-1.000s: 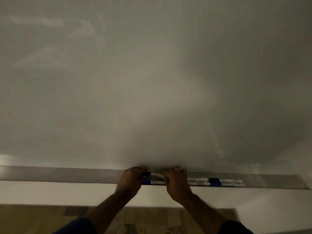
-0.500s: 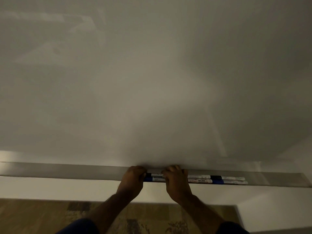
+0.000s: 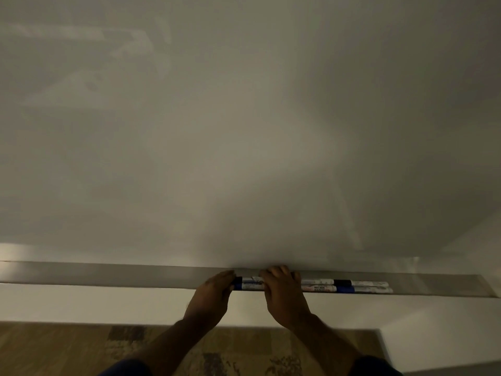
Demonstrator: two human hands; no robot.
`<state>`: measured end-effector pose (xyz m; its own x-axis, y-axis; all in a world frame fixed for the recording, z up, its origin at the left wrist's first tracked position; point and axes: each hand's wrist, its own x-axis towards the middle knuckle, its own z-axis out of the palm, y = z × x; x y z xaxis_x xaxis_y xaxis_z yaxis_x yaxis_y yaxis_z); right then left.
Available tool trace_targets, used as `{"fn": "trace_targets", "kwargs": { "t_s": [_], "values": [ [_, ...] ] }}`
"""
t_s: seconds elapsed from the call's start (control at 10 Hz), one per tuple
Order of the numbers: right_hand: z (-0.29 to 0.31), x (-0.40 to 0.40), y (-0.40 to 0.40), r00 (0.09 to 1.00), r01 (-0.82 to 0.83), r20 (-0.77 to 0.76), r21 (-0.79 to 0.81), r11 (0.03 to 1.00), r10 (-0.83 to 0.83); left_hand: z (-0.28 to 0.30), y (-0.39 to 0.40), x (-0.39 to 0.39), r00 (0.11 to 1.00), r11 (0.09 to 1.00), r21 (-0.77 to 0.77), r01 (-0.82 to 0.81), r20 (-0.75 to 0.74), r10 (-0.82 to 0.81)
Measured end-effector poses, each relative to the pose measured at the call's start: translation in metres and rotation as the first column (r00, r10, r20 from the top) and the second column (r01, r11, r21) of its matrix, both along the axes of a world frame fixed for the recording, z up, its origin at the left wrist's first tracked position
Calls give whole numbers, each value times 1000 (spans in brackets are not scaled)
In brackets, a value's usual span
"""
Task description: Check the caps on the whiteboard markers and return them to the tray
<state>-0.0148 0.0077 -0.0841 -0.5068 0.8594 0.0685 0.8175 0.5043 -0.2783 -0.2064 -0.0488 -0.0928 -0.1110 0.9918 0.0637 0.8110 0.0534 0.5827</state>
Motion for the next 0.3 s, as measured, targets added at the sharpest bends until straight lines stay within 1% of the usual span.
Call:
{"fn": "trace_targets", "kwargs": {
  "t_s": [0.1, 0.2, 0.3],
  "values": [
    [3, 3, -1, 1000, 3, -3, 0, 1000, -3, 2, -2, -2, 1000, 999, -29, -16, -7, 16],
    [5, 4, -3, 1000, 1, -24, 4, 1000, -1, 6, -3, -2, 999, 1000, -11, -18, -33, 18],
    [6, 13, 0, 999, -26, -47, 32, 999, 28, 7, -4, 2, 997, 999, 47, 20, -81, -16]
  ]
}}
